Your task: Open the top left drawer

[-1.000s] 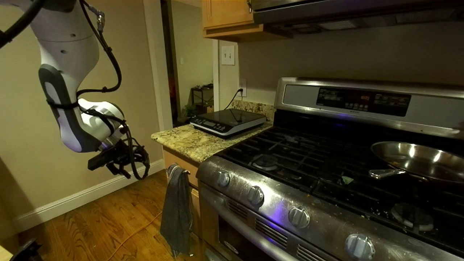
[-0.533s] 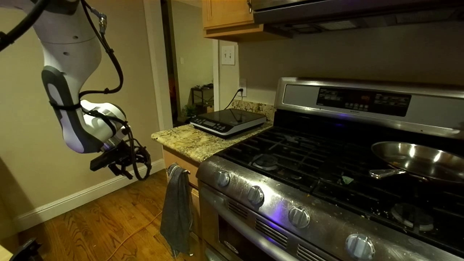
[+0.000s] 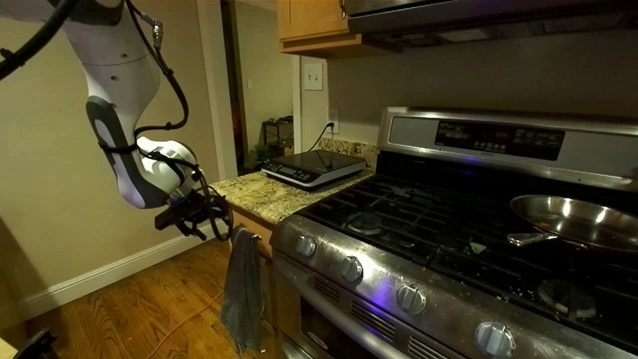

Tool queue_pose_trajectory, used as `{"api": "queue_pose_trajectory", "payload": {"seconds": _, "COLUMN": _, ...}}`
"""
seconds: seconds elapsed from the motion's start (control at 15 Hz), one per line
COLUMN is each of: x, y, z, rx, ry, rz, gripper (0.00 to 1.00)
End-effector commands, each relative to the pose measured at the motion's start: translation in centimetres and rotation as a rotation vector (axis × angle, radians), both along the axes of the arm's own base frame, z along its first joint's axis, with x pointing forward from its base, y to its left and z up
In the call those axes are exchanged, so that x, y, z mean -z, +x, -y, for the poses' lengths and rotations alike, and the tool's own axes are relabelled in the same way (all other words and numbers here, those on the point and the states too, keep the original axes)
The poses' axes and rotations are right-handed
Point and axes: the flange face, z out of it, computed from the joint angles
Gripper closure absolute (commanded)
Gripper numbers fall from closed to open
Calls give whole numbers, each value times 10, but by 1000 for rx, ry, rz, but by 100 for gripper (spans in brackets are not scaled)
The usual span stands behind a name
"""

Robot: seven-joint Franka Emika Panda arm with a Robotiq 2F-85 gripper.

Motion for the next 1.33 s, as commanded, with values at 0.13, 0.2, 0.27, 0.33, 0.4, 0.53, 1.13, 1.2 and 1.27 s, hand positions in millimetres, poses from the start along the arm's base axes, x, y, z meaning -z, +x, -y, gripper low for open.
{"api": "queue_pose_trajectory", "payload": {"seconds": 0.13, "x": 10, "y": 15, "z": 29, "rx": -112, "ry": 59, "rz": -31, "gripper": 0}}
{"api": "queue_pose_trajectory", "payload": {"seconds": 0.2, "x": 13, "y": 16, "z": 33, "rx": -135, "ry": 65, "rz": -37, "gripper": 0}}
{"api": "queue_pose_trajectory", "payload": {"seconds": 0.27, "x": 16, "y": 16, "z": 38, "rx": -159, "ry": 65, "rz": -42, "gripper": 0}}
{"api": "queue_pose_trajectory", "payload": {"seconds": 0.33, "x": 18, "y": 16, "z": 41, "rx": -187, "ry": 61, "rz": -43, "gripper": 0}}
{"api": "queue_pose_trajectory", "payload": {"seconds": 0.4, "x": 19, "y": 17, "z": 44, "rx": -215, "ry": 57, "rz": -43, "gripper": 0}}
{"api": "queue_pose_trajectory", "payload": {"seconds": 0.53, "x": 20, "y": 16, "z": 46, "rx": -272, "ry": 35, "rz": -38, "gripper": 0}}
{"api": "queue_pose_trajectory", "payload": {"seconds": 1.13, "x": 15, "y": 12, "z": 27, "rx": -415, "ry": -137, "rz": 45, "gripper": 0}}
{"api": "queue_pose_trajectory", "payload": {"seconds": 1.2, "x": 19, "y": 12, "z": 25, "rx": -413, "ry": -171, "rz": 53, "gripper": 0}}
{"api": "queue_pose_trajectory", "payload": {"seconds": 1.27, "x": 21, "y": 13, "z": 23, "rx": -412, "ry": -214, "rz": 66, "gripper": 0}}
